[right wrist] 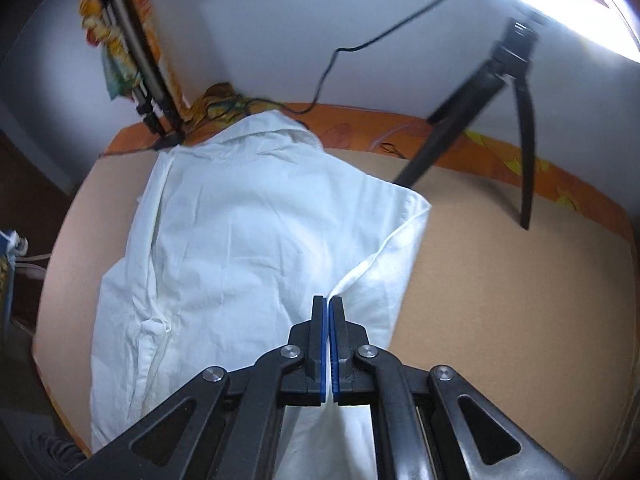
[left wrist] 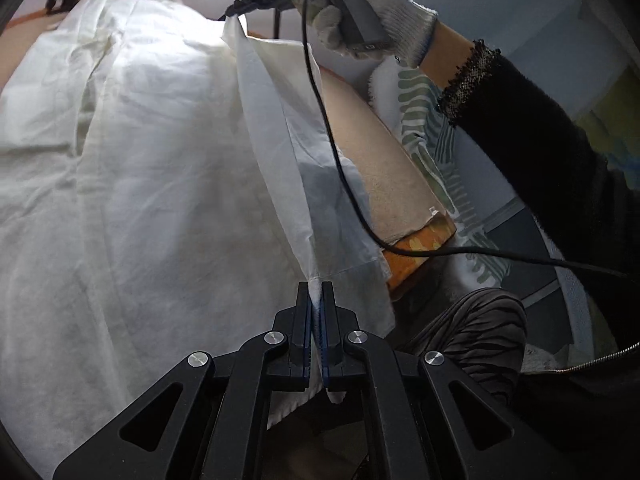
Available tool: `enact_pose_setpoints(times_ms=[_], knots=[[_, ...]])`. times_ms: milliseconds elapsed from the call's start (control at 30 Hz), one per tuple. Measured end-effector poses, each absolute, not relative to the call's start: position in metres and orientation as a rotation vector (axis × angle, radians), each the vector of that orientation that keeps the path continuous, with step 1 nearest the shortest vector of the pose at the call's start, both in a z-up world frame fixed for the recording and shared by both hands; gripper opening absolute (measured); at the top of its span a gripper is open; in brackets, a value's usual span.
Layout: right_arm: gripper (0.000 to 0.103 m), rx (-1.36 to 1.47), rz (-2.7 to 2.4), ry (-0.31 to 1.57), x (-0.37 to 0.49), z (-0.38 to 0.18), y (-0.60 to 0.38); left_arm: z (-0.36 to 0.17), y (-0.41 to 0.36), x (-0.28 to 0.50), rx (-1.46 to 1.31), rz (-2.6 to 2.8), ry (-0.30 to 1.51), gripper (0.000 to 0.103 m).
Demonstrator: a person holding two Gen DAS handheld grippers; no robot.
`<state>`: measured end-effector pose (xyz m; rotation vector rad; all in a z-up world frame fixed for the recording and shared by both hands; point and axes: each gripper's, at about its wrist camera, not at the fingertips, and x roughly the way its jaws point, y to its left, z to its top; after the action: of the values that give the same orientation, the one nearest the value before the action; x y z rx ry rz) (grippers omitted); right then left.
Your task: Fold small clothes
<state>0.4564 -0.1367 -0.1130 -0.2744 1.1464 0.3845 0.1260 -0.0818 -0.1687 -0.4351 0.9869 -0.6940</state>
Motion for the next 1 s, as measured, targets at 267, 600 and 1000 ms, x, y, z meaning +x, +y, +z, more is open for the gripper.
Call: enact_pose_setpoints(times_ms=[267, 600, 1000], knots=[[0.035, -0.274, 0.437, 1.127, 0.45, -0.123, -0.135, -0.181, -0.063, 0.132, -0.488, -0.665, 1.025, 0.002], [0.036, -0.109, 0.431, 1.127, 0.382, -0.109, -0.249, -0.177, -0.058, 0.13, -0.487, -0.659, 1.008, 0.002], [0.038, -0.245, 0.563, 1.081, 0.35, -0.135, -0.225, -0.175, -0.049, 0.128, -0.45, -0.63, 1.01, 0.002]])
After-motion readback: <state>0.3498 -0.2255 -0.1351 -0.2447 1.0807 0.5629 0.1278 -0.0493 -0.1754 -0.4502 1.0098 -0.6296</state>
